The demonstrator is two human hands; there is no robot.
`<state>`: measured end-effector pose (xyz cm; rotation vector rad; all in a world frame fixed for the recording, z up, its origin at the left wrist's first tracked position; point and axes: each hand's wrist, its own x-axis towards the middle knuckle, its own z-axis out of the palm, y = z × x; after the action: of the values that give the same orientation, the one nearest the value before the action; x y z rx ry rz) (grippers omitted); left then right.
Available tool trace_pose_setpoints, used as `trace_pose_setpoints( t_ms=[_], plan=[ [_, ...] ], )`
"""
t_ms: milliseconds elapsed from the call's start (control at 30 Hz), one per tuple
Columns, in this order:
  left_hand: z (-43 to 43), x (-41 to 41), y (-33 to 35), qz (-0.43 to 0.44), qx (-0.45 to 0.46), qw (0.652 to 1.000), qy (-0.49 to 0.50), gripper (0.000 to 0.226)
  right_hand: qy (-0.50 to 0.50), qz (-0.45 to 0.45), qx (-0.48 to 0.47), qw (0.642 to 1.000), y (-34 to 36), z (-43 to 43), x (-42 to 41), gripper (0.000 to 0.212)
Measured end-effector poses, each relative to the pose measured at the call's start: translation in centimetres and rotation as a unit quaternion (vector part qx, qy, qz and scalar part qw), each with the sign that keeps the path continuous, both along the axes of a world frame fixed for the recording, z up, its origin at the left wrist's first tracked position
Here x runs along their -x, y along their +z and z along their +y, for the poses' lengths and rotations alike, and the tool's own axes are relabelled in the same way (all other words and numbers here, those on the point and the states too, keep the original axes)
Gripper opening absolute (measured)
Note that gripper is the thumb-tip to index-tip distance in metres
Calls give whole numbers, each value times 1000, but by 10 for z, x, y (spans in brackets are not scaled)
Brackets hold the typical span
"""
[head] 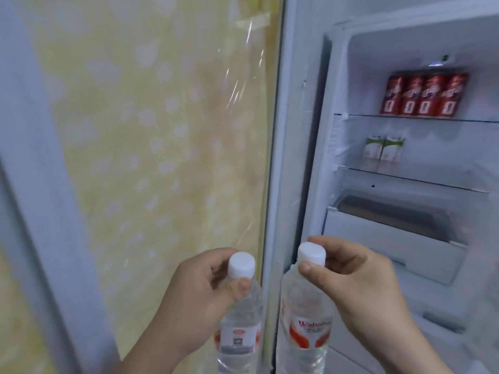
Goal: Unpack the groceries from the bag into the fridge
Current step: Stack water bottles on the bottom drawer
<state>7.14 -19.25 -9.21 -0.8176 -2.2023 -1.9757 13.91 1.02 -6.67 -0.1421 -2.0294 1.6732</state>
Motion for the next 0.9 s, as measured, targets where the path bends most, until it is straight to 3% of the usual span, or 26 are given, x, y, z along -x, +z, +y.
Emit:
trace_pose_setpoints(
  t_ms=[300, 367, 433, 667, 767, 900],
  plan=[
    [51, 68, -6, -4, -40, 990, -132, 22, -156, 20, 2, 988, -7, 34, 14, 31],
    [67, 76, -5, 0, -40, 987, -154, 30, -184, 13, 0, 983, -9, 43, 15, 31],
    [84, 83, -4, 7, -35, 985, -171, 38, -205, 6, -2, 979, -10, 54, 15, 30],
    [151, 108, -9, 22, -6, 978, -208, 26, -254, 2, 3, 967, -14, 101, 25, 31],
    [181, 117, -3, 20, -2, 972, -233, 33, -261, 8, 14, 965, -17, 130, 35, 32],
    [225, 138, 5, 69, 67, 971, -220, 9, -245, 1, -4, 970, -17, 174, 54, 35]
  ],
)
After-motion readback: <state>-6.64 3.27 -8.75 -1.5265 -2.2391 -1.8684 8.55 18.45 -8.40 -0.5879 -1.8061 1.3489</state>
